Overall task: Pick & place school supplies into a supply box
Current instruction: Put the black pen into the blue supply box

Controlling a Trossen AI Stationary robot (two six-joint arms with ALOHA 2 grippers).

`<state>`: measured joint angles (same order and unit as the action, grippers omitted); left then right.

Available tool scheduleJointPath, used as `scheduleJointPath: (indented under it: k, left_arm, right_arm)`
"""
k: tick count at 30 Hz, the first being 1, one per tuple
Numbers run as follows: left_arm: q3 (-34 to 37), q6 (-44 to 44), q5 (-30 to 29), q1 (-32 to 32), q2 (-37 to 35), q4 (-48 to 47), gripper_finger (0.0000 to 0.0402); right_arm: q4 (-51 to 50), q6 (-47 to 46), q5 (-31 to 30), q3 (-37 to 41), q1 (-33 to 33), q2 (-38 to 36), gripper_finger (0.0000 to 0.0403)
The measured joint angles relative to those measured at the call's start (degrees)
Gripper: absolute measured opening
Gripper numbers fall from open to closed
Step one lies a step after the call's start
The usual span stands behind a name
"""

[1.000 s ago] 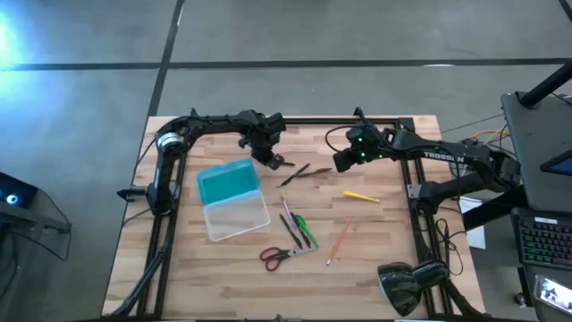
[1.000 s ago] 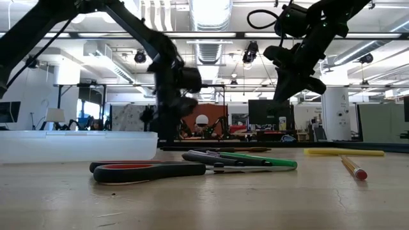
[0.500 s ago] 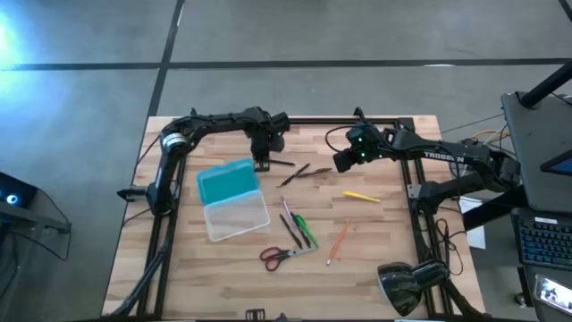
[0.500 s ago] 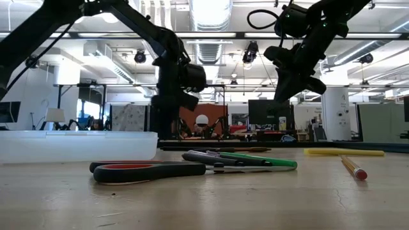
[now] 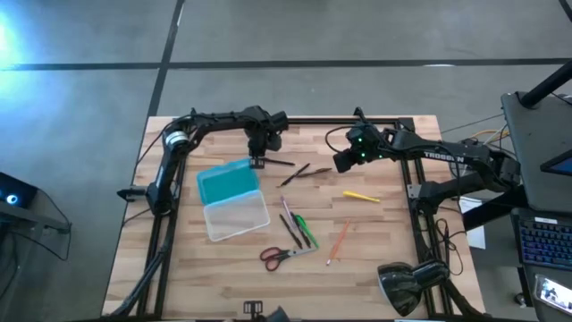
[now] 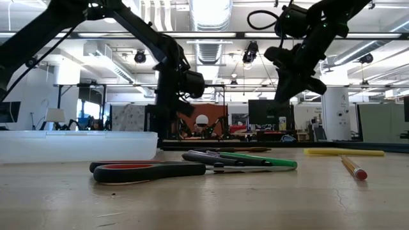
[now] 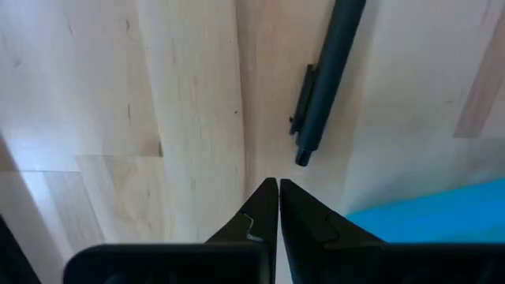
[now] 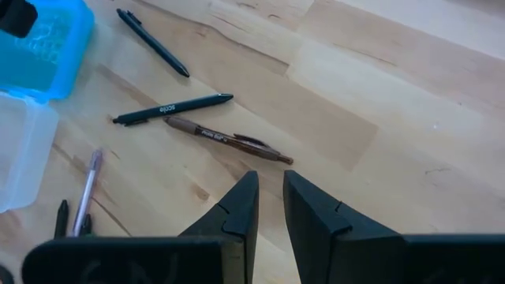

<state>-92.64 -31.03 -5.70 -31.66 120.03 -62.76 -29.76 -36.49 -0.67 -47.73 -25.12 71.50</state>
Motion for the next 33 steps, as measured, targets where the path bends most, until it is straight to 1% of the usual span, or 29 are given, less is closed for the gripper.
scheduleJointPath:
  k: [7, 11, 15, 20, 24, 25, 28, 33]
  left_arm:
    - [0.09, -0.83, 3.57, -0.15, 0.18, -0.22, 0.0]
    - [0.08, -0.31, 5.56, -0.23, 1.44, -0.63, 0.0]
    - [-0.21, 0.92, 5.5, -0.22, 3.14, -0.05, 0.0]
    - [-0.33, 1.64, 5.4, -0.18, 3.43, -0.02, 0.0]
    - [-2.11, 1.67, 5.34, 0.21, 3.71, -0.63, 0.0]
    - [-2.6, 2.07, 5.59, 0.37, 3.75, 0.54, 0.0]
    - [-3.97, 3.99, 8.37, 1.42, 3.78, 5.64, 0.0]
    - [-5.47, 6.03, 18.07, 4.91, 3.8, 8.46, 0.0]
  right_arm:
    - [0.02, 0.04, -0.9, 0.18, -0.03, 0.0, 0.0054]
    - [0.02, 0.07, -1.05, 0.18, -0.04, 0.0, 0.0054]
    - [0.01, 0.07, -1.03, 0.18, -0.03, 0.0, 0.0054]
    - [-0.42, 0.07, -0.99, 0.18, 0.0, 0.0, 0.0054]
    - [-0.52, 0.08, -0.99, 0.18, -0.02, 0.0, 0.0054]
    - [-0.55, 0.07, -1.01, 0.18, -0.01, 0.0, 0.0054]
    - [-0.72, 0.08, -0.98, 0.18, 0.0, 0.0, 0.0054]
    - [-0.98, 0.07, -0.98, 0.18, -0.04, 0.0, 0.0054]
